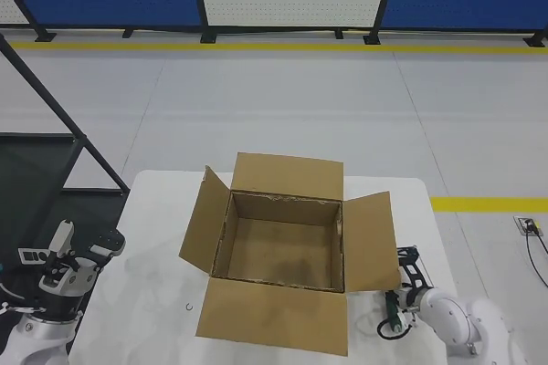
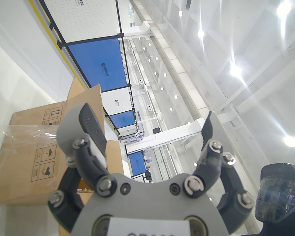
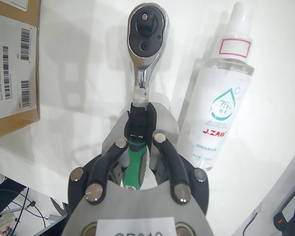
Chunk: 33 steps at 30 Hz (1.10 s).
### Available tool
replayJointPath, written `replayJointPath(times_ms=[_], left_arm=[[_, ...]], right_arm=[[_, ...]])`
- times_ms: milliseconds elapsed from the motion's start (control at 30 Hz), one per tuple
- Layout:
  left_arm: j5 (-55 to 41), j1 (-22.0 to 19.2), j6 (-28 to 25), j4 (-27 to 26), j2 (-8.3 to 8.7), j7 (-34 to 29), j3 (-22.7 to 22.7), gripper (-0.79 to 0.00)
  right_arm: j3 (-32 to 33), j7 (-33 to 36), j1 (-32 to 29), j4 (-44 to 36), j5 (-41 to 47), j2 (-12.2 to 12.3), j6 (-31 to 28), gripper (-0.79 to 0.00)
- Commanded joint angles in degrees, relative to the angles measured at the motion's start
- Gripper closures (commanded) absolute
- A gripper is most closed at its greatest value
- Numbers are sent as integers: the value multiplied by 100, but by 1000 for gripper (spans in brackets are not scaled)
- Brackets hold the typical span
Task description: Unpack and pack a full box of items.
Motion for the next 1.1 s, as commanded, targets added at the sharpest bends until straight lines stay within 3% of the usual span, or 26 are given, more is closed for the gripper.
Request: replayJointPath(times_ms=[0,200,500,600,667,767,867,900,1067], left_arm=[[0,0,0,0,0,0,0,-785],[0,0,0,0,0,0,0,-785],[0,0,0,0,0,0,0,-785],[0,0,0,0,0,0,0,-785],[0,0,0,0,0,0,0,-785],[0,0,0,0,0,0,0,-785],[0,0,0,0,0,0,0,-785],[0,0,0,0,0,0,0,-785],[0,0,0,0,0,0,0,-785]], right_arm=[[-2,-16,0,-15,10,8,10,-182],[77,-120,-121,-173,74,38,37,-323],[357,-1149,-562,-698,876,42,-36,-391],[343,-1565,-575,-676,1325,22,-129,-376],[277,-1850,-528,-599,1586,3,-168,-320],[113,-2213,-380,-396,1870,-30,-198,-339],[-83,-2490,-167,-112,2093,-64,-216,-265],[-140,-2532,-90,-2,2170,-72,-256,-203],[-359,-2623,263,546,2473,-99,-472,-114]])
